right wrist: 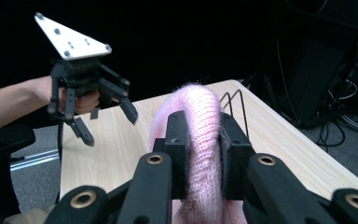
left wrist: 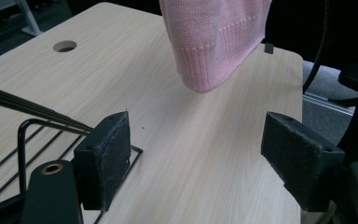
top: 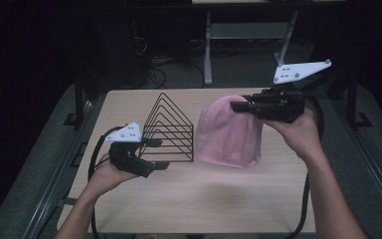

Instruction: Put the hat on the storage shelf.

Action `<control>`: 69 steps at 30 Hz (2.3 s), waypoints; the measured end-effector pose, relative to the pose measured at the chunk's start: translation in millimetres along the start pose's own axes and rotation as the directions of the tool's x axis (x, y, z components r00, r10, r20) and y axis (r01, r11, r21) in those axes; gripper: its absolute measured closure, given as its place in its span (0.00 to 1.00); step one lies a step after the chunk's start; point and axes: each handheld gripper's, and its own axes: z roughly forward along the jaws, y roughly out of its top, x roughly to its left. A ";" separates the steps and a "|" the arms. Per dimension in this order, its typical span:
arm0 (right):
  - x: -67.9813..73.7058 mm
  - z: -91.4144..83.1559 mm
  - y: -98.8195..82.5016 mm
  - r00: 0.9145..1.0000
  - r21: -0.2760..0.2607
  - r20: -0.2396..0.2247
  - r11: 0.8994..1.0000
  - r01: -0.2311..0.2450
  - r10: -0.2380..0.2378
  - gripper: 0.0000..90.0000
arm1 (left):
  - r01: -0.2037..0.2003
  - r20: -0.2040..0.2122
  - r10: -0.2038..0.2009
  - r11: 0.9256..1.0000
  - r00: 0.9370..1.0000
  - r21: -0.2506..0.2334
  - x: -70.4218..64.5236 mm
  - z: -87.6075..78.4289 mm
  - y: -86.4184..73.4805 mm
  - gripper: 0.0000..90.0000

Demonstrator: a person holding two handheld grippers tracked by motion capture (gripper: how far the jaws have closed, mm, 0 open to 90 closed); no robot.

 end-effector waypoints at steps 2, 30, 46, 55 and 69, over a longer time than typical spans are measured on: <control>1.8 2.2 2.8 1.000 -0.004 -0.009 1.000 0.005 -0.005 0.85 | 0.005 0.008 -0.005 1.000 1.000 -0.001 2.2 2.5 1.9 0.26; 6.9 36.4 30.8 0.992 -0.035 -0.111 0.997 0.064 -0.067 0.85 | 0.017 0.155 -0.022 0.999 0.988 0.033 23.3 37.9 33.3 0.39; -6.4 55.2 40.5 0.995 -0.038 -0.085 0.998 0.058 -0.061 0.85 | 0.002 0.044 -0.004 0.999 0.999 0.047 46.3 13.8 40.1 0.90; -15.5 67.7 53.1 0.997 -0.030 -0.048 0.998 0.061 -0.062 0.85 | 0.036 -0.034 -0.035 0.999 0.999 0.034 65.9 -6.2 44.9 0.90; -26.4 100.7 66.6 0.997 -0.008 -0.036 0.998 0.062 -0.063 0.85 | 0.085 -0.129 -0.081 0.996 0.988 0.027 89.1 -25.2 36.8 0.90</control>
